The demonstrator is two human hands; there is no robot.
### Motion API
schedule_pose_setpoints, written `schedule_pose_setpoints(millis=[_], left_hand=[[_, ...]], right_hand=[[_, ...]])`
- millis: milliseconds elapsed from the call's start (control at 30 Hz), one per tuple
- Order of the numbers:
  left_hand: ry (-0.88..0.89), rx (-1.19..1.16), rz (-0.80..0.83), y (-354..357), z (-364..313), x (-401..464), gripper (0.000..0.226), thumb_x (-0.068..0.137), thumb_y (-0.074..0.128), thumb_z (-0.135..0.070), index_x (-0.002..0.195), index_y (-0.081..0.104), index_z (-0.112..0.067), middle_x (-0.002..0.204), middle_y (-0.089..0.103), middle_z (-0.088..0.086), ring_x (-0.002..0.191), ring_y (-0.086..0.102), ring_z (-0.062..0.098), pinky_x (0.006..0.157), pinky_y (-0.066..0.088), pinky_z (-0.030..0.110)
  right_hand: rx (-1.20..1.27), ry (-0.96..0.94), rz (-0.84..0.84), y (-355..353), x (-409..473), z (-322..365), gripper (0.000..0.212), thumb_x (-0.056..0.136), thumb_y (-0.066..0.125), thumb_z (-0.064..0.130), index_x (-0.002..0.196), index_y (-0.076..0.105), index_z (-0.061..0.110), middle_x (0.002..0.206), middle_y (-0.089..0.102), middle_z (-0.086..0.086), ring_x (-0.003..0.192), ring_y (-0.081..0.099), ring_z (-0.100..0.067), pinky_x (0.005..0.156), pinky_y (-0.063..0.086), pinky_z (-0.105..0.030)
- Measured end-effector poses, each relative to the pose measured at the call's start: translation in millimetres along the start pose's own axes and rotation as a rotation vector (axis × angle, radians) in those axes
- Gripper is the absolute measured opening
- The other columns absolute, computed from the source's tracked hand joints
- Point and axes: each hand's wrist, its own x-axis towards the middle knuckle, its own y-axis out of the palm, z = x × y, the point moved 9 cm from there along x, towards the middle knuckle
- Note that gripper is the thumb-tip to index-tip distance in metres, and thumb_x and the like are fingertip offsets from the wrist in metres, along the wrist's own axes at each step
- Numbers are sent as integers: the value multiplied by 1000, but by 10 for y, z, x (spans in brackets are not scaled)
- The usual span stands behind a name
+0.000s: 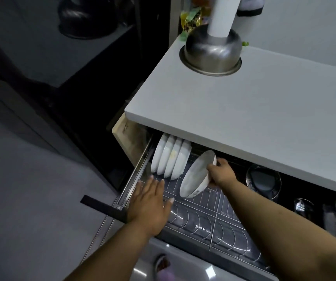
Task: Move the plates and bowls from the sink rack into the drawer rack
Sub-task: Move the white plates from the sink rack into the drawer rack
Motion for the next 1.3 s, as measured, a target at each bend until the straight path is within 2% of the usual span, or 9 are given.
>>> schedule_pose_setpoints(millis=[133, 267, 400, 500, 633, 833, 933, 1167, 1300], left_hand=[[2, -13, 9, 15, 30, 6, 71, 95, 14, -60, 153, 1, -20, 161, 7, 1, 147, -9, 14, 120, -3, 42], [-11, -65, 15, 4, 44, 8, 71, 95, 20, -60, 153, 1, -23, 161, 8, 0, 148, -4, 15, 121, 1, 40], [-5, -89, 10, 16, 58, 27, 74, 93, 16, -63, 153, 3, -23, 161, 10, 0, 148, -1, 16, 121, 1, 39], [10, -113, -15, 4, 65, 21, 82, 82, 4, -65, 153, 7, -23, 160, 17, -1, 148, 4, 16, 120, 3, 37], [1, -141, -91, -50, 77, 29, 79, 85, 14, -63, 149, 28, -19, 150, 40, 3, 144, 25, 20, 115, 14, 38], [-11, -115, -43, 55, 98, 77, 71, 87, 29, -60, 140, 47, -16, 131, 60, 6, 128, 50, 23, 108, 38, 43], [0, -100, -87, 40, 86, 78, 70, 86, 31, -59, 139, 48, -16, 128, 62, 5, 123, 53, 22, 107, 39, 42], [7, -89, -44, 34, 63, 73, 79, 84, 14, -63, 151, 21, -22, 146, 42, -1, 138, 32, 17, 117, 18, 35], [-20, -108, -2, 24, 71, 80, 70, 92, 27, -59, 152, 15, -24, 151, 33, -3, 140, 26, 15, 116, 21, 32]], right_hand=[[-80, -28, -17, 82, 281, 61, 55, 78, 59, 28, 128, 45, 12, 112, 62, -16, 87, 66, -38, 71, 58, -54], [-129, -75, -14, 175, 927, -204, 91, 50, 57, 56, 131, 44, 16, 121, 62, -16, 102, 63, -39, 83, 55, -55], [-269, -100, -12, 286, 655, 165, 65, 77, 64, 47, 125, 48, 6, 113, 64, -22, 100, 63, -42, 85, 53, -55], [-384, -117, -11, 386, 603, 323, 49, 88, 60, 40, 119, 55, 3, 111, 66, -22, 101, 62, -39, 89, 51, -42], [-512, -120, 11, 520, 683, 372, 51, 93, 52, 45, 122, 54, 4, 114, 65, -22, 108, 60, -35, 84, 43, -31], [-547, -82, 46, 652, 759, 435, 51, 96, 44, 47, 125, 58, 7, 135, 55, -17, 129, 47, -30, 105, 34, -32], [-550, -113, 86, 728, 845, 449, 46, 97, 44, 42, 128, 56, 11, 145, 46, -12, 137, 38, -28, 113, 26, -34], [-502, -59, 41, 606, 618, 408, 54, 97, 45, 43, 124, 54, -3, 122, 60, -25, 112, 57, -36, 84, 42, -32], [-368, -107, 52, 518, 247, 297, 57, 95, 52, 38, 138, 39, 3, 128, 58, -20, 112, 57, -35, 77, 39, -28]])
